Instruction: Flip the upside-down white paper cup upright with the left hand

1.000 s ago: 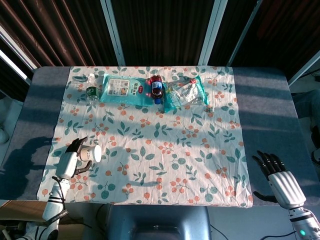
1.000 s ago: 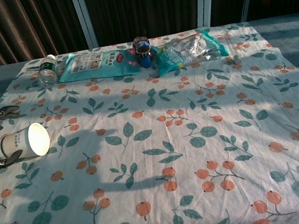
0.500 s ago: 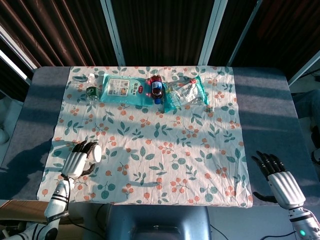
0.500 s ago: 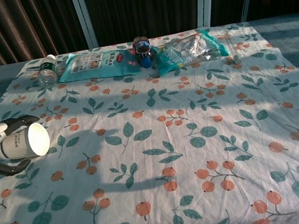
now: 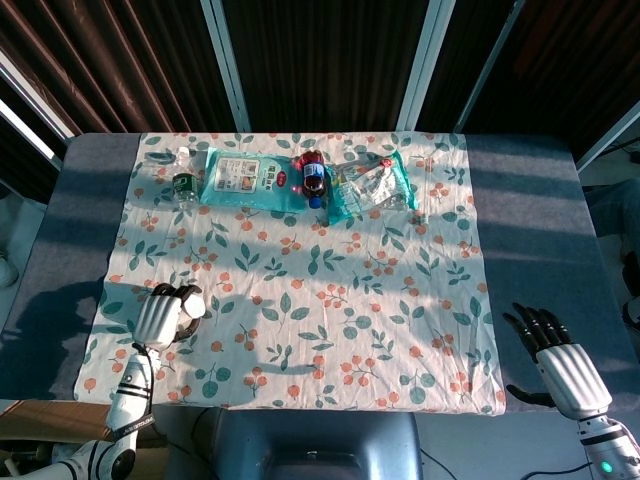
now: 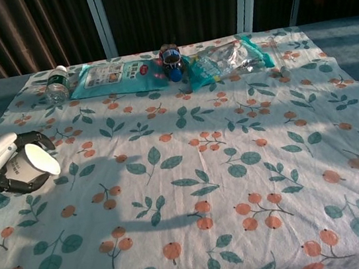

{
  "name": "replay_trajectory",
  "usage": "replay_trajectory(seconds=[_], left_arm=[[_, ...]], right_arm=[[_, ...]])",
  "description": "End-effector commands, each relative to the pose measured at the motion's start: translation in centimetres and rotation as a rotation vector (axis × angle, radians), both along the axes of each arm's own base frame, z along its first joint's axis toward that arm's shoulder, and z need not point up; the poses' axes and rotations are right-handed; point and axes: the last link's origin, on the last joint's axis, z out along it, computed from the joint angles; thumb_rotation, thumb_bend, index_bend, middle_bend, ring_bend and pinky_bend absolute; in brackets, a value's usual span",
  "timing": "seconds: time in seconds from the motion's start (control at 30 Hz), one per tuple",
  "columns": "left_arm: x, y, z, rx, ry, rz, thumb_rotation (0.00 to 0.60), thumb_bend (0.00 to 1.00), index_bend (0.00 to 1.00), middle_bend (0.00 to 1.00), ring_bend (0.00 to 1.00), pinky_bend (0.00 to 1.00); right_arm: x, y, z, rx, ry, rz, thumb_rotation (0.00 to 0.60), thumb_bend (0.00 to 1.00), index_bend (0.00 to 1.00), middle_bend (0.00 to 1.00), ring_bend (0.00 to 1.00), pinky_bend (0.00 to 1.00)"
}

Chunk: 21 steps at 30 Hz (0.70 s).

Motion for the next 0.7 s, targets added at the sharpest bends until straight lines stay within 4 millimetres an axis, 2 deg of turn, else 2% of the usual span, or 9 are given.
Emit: replay_trajectory(seconds=[0.03, 0.17, 0.27, 0.4, 0.47, 0.7], left_arm=[[0.2, -0.2, 0.1, 0.010, -0.044, -0.011, 0.600, 0.36, 0.38, 0.50, 0.47, 0.31], [1.1, -0.8, 0.5, -0.010, -0.211, 0.009, 0.600, 0.36, 0.38, 0.49, 0.47, 0.31], [2.3, -1.3, 0.8, -0.049, -0.423, 0.037, 0.600, 0.36, 0.35, 0.44, 0.43, 0.31], [3.5, -1.6, 1.0, -0.098, -0.672, 0.075, 0.600, 0.36, 0.24, 0.33, 0.33, 0.31], [3.6, -1.6, 0.9, -0.095, -0.752, 0.079, 0.600, 0.36, 0.20, 0.31, 0.31, 0.31], [2.8, -1.7, -0.4, -0.104, -0.814, 0.108, 0.600, 0.36, 0.05, 0.23, 0.20, 0.23]], right_arm=[[0.0, 0.0, 0.0, 0.002, 0.002, -0.001, 0.600, 0.18, 0.00, 0.00, 0.00, 0.14], [0.0, -0.1, -0.1, 0.003, 0.006, -0.002, 0.600, 0.18, 0.00, 0.00, 0.00, 0.14], [0.0, -0.1, -0.2, 0.004, 0.008, -0.004, 0.600, 0.18, 0.00, 0.00, 0.00, 0.14], [0.0, -0.1, -0.2, 0.006, 0.008, -0.004, 0.600, 0.18, 0.00, 0.00, 0.00, 0.14], [0.0, -0.1, -0.1, 0.005, 0.007, -0.005, 0.600, 0.18, 0.00, 0.00, 0.00, 0.14], [0.0, -0.1, 0.0, 0.004, 0.002, -0.004, 0.600, 0.18, 0.00, 0.00, 0.00, 0.14]])
